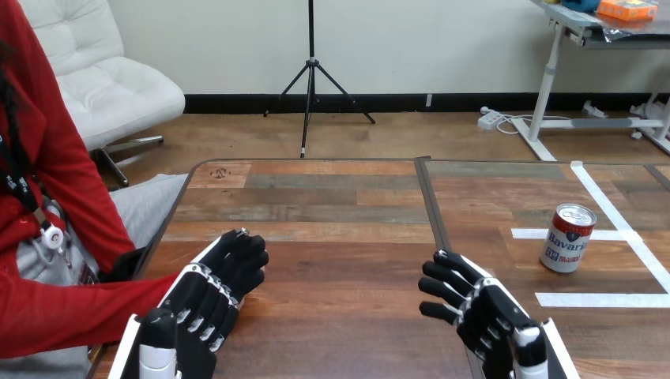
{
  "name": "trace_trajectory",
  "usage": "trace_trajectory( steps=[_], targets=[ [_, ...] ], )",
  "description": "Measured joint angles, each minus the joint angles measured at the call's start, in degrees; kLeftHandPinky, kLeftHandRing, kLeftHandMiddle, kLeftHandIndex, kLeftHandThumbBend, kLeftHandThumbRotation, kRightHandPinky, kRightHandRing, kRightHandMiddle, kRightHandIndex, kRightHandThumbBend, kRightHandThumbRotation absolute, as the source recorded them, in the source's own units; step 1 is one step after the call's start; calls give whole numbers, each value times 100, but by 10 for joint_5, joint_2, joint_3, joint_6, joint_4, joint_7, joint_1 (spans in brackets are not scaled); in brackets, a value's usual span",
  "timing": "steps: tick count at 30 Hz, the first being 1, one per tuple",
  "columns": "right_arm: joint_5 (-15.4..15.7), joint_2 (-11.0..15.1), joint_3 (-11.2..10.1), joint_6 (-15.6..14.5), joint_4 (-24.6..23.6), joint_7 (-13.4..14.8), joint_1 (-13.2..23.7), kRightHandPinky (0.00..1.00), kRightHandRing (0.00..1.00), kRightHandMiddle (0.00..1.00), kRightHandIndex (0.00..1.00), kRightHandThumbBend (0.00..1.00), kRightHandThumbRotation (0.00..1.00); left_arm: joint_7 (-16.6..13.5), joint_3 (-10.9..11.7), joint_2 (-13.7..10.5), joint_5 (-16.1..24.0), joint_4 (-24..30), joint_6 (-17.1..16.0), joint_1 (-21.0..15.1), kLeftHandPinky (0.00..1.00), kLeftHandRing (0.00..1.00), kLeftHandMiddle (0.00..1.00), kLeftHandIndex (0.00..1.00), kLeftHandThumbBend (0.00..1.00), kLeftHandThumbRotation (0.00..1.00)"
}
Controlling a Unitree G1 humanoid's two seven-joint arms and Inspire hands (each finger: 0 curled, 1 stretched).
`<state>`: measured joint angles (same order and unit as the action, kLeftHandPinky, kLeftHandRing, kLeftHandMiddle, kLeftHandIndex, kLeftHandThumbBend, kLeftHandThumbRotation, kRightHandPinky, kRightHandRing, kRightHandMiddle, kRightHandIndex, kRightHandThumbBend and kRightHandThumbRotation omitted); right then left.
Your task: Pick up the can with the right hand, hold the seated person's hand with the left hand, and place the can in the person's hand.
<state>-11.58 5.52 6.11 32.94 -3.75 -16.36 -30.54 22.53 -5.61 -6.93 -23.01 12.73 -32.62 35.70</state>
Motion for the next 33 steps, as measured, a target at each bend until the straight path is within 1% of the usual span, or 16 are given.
trace_trajectory(
  steps=[6,14,24,29,33],
  targets=[
    [2,2,-7,-8,1,-1,22,76,82,84,83,98,100,-1,0,0,3,0,1,0,92,88,85,83,78,98],
    [3,17,-23,-14,10,-7,74,79,85,86,85,100,100,-1,-1,0,5,-2,1,0,90,86,85,83,77,98],
    [8,40,-53,-28,28,-7,151,79,86,86,86,100,100,0,-2,0,8,-11,1,-1,87,85,84,82,77,98],
    [10,52,-70,-29,39,-7,190,82,87,87,86,100,100,0,-2,0,11,-14,1,-1,88,86,85,82,78,98],
    [19,62,-83,-32,44,-2,218,82,86,87,85,100,100,-1,-3,0,11,-14,1,-1,89,87,85,82,78,99]
  ],
)
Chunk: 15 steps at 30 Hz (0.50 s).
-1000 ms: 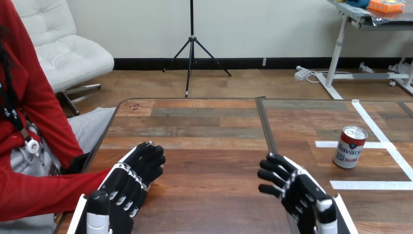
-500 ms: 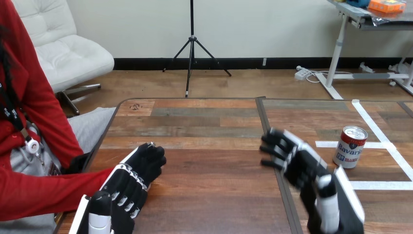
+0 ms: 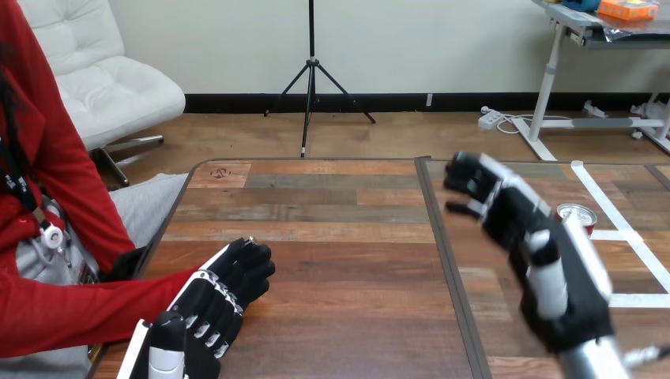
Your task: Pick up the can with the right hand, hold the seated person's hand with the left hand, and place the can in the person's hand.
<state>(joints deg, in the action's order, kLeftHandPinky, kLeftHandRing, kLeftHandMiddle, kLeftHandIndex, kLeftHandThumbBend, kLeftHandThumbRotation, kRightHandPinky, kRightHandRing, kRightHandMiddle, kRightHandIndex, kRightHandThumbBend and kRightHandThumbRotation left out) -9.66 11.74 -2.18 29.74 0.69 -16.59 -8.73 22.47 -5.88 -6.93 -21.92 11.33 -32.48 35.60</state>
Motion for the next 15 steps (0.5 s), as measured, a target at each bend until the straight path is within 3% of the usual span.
trace_trajectory(
  steps=[15],
  targets=[
    [25,32,-37,-2,34,17,103,82,86,86,85,100,99,-2,-1,0,1,-1,0,0,89,86,84,81,77,100]
  ],
)
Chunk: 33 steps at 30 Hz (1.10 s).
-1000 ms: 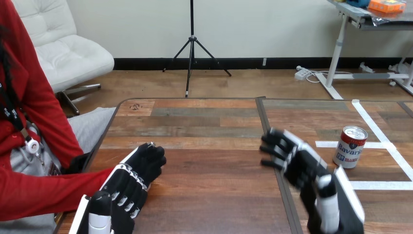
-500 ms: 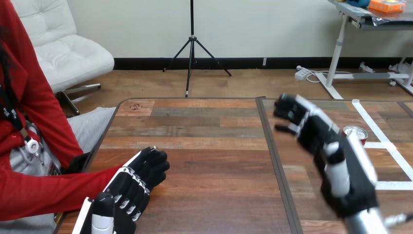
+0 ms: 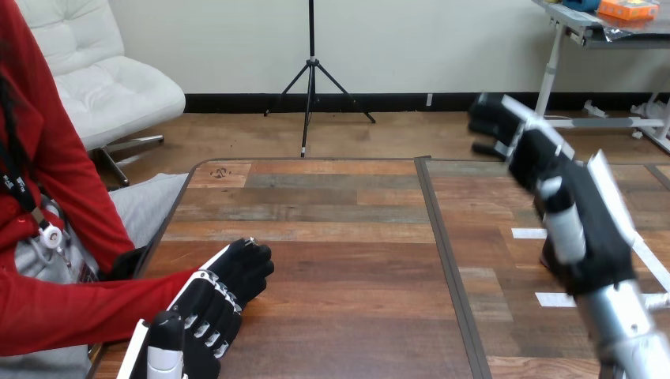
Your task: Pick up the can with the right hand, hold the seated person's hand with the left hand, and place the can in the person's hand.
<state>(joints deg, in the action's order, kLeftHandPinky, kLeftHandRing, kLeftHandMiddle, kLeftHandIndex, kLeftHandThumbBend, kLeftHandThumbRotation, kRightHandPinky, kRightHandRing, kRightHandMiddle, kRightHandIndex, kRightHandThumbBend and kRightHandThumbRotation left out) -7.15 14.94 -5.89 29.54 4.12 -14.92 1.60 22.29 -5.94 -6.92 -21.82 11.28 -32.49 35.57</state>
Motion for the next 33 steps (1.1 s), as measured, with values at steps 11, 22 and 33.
trace_trajectory(
  steps=[11,22,33],
  targets=[
    [40,27,-24,25,74,26,79,80,85,85,85,98,96,0,-1,0,2,-1,-1,0,89,86,84,81,77,100],
    [76,68,-44,38,141,51,141,78,85,86,85,100,93,1,-1,0,2,-3,-1,-1,90,86,84,80,77,100],
    [104,106,-58,24,154,73,177,73,84,85,85,98,93,1,-2,0,2,-5,-2,0,90,86,83,80,77,100]
  ],
)
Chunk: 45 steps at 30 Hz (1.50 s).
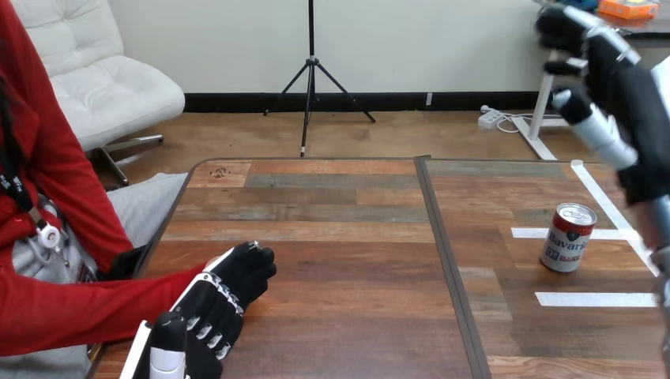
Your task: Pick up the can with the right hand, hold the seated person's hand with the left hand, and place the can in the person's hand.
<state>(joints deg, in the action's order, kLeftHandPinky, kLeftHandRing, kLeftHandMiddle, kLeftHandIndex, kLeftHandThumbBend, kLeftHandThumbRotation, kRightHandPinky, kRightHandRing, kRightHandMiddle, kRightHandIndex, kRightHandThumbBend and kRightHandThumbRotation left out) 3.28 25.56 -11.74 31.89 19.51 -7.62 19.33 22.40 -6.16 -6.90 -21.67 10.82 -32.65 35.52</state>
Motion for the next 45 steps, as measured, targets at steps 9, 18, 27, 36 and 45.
trace_trajectory(
  steps=[9,18,27,36,45],
  targets=[
    [27,34,-1,0,42,11,37,71,85,85,86,97,91,1,-1,0,0,-1,-3,0,90,85,83,79,77,100],
    [30,60,0,1,104,6,69,73,87,87,86,94,85,2,-1,0,-1,-4,-6,0,90,85,83,79,78,100],
    [32,77,0,1,164,-3,85,68,86,88,86,96,76,2,-1,0,-1,-9,-9,0,90,85,82,79,78,100],
    [34,87,3,-15,212,-11,89,68,87,90,88,100,70,2,-1,0,-4,-11,-9,0,90,85,83,80,78,100],
    [41,88,5,-36,248,-12,90,75,90,91,90,100,61,2,-3,0,-5,-11,-9,0,90,85,83,80,77,100]
  ],
)
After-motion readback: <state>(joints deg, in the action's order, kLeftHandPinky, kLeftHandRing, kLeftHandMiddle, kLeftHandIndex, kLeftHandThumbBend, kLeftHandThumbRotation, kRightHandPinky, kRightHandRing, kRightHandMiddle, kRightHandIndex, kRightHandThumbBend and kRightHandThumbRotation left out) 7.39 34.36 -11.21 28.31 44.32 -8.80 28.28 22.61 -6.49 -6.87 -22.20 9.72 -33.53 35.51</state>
